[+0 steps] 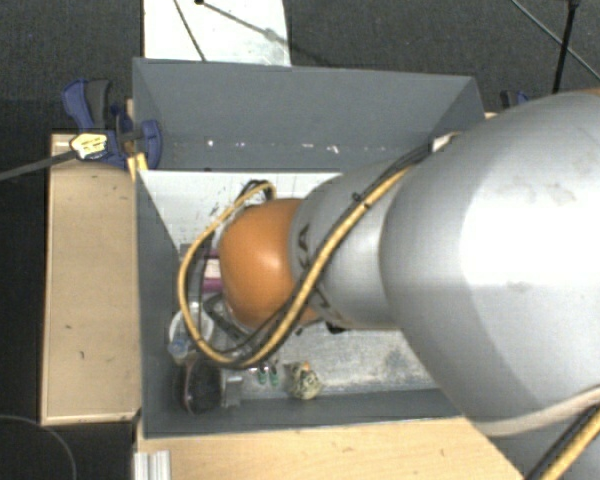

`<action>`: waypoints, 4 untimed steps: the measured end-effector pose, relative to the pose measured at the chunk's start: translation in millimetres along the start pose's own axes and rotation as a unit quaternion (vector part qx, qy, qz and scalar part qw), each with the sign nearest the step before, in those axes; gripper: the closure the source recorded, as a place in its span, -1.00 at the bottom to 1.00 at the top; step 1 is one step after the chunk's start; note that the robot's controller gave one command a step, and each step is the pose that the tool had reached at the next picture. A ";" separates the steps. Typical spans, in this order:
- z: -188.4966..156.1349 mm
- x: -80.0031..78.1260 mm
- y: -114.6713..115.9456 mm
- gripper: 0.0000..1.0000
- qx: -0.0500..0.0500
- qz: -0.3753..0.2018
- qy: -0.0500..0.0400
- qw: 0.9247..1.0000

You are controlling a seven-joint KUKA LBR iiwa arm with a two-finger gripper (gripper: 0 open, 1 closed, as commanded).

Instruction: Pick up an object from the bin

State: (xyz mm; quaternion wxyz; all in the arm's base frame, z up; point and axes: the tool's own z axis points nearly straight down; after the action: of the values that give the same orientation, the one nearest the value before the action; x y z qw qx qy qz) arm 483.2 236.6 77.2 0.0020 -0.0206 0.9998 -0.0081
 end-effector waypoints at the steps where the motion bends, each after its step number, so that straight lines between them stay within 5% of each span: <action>1: 1.9 5.2 6.5 1.00 -0.004 -0.004 0.005 1.000; 2: -80.0 -1.5 8.9 1.00 -0.010 -0.015 -0.003 1.000; 3: -75.4 0.6 8.7 -1.00 -0.009 -0.015 0.001 1.000; 4: -0.1 -9.7 9.0 -1.00 -0.009 -0.225 0.000 0.974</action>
Offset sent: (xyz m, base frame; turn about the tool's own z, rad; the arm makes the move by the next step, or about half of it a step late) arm 0.0000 0.0000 0.0000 0.0000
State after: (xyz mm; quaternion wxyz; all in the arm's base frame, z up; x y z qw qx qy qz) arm 492.5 246.1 77.1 0.0000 -0.2452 0.9695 0.0003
